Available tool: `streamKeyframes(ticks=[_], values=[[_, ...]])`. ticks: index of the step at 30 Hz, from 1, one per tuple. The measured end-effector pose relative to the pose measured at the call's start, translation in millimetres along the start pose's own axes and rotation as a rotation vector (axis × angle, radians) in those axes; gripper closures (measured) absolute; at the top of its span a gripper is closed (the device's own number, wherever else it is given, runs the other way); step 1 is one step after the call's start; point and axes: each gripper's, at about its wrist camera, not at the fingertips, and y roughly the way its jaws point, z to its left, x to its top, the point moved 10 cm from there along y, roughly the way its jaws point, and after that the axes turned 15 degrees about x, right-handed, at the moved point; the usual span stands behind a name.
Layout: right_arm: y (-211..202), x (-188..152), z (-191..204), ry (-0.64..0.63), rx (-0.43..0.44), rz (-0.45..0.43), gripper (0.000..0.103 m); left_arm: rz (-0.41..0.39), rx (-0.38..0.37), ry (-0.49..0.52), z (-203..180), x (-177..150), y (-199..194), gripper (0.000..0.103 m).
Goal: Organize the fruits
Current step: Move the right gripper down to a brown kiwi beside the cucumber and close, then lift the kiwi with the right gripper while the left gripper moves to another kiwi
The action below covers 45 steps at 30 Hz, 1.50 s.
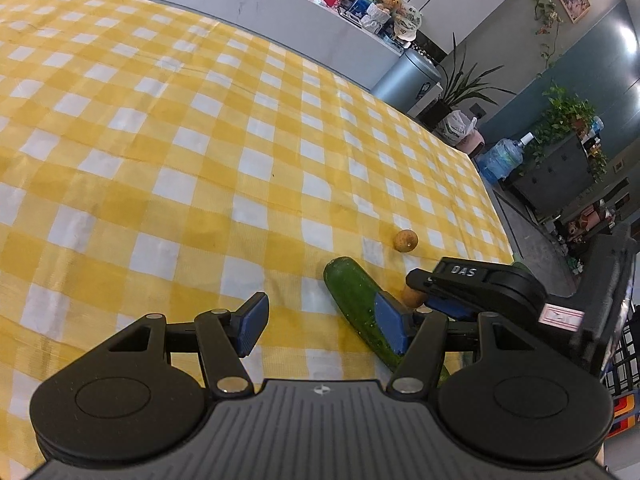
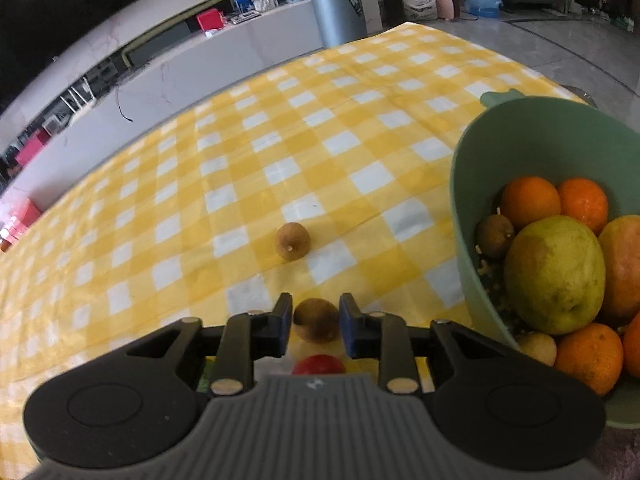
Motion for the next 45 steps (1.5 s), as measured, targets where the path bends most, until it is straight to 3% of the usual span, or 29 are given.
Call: streamKeyframes(ticks=[14, 20, 26, 30, 34, 45], values=[[6.2, -6.3, -0.6, -0.020, 0.002, 0.013, 0.081, -0.001, -0.002, 0.024, -5.2, -5.6, 1.1, 0.032], [-8.0, -0.9, 9.7, -0.062, 0.031, -0.030, 0.081, -0.057, -0.019, 0.073, -16.8, -8.5, -6.1, 0.032], [-29.1, 7.4, 13.2, -0.094, 0.063, -0.060, 0.081, -0.143, 0.014, 0.157, -29.4, -8.7, -15.6, 0.032], [-51.7, 17.8, 12.0, -0.101, 0.103, -0.096, 0.081, -0.139, -0.025, 0.207, -44.2, -7.2, -21.3, 0.031], [-75.3, 27.1, 7.7, -0.085, 0.160, -0.139, 0.081, -0.176, 0.001, 0.254, -59.3, -1.0, -20.9, 0.031], [-115.6, 51.5, -30.0, 0.005, 0.181, -0.286, 0.081, -0.199, -0.042, 0.412, -99.7, 3.5, -1.6, 0.031]])
